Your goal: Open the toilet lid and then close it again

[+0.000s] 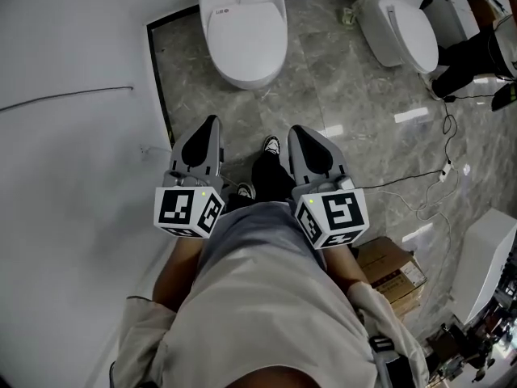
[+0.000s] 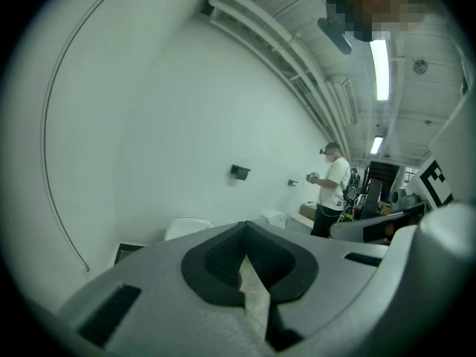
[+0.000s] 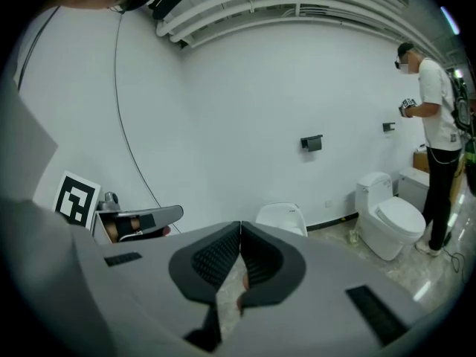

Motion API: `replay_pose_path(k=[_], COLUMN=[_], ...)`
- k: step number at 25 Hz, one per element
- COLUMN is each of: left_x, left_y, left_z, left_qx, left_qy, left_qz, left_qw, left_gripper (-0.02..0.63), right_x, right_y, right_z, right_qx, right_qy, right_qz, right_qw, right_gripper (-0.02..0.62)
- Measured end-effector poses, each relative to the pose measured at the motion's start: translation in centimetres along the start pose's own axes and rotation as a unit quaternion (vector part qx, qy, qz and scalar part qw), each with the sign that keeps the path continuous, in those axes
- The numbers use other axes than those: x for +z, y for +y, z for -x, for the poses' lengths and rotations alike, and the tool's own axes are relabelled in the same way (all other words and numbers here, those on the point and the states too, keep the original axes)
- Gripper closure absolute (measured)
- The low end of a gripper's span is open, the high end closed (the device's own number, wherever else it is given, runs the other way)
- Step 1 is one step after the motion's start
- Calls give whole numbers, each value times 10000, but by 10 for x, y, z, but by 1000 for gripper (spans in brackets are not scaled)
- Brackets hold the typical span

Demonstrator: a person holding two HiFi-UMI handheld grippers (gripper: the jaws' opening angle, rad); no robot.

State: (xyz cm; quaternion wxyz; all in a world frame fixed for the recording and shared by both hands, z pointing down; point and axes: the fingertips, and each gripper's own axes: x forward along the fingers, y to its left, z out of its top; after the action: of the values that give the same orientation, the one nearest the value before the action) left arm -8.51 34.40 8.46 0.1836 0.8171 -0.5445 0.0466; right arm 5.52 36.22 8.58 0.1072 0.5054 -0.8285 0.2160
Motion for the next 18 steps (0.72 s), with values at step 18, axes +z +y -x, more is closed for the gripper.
replay_pose_path(k=[18], left_x=[31], left_y=[18], left_z=[-131], left_qx=[508], left_qy=[130], left_qz=[12], left_qw=[9986], left_gripper=[600], right_x=[48], right_y=[-88], right_z=[-108], right_qx=[538], right_qy=[315], right_qz=[29], right_qw=[9981], right_gripper=[586])
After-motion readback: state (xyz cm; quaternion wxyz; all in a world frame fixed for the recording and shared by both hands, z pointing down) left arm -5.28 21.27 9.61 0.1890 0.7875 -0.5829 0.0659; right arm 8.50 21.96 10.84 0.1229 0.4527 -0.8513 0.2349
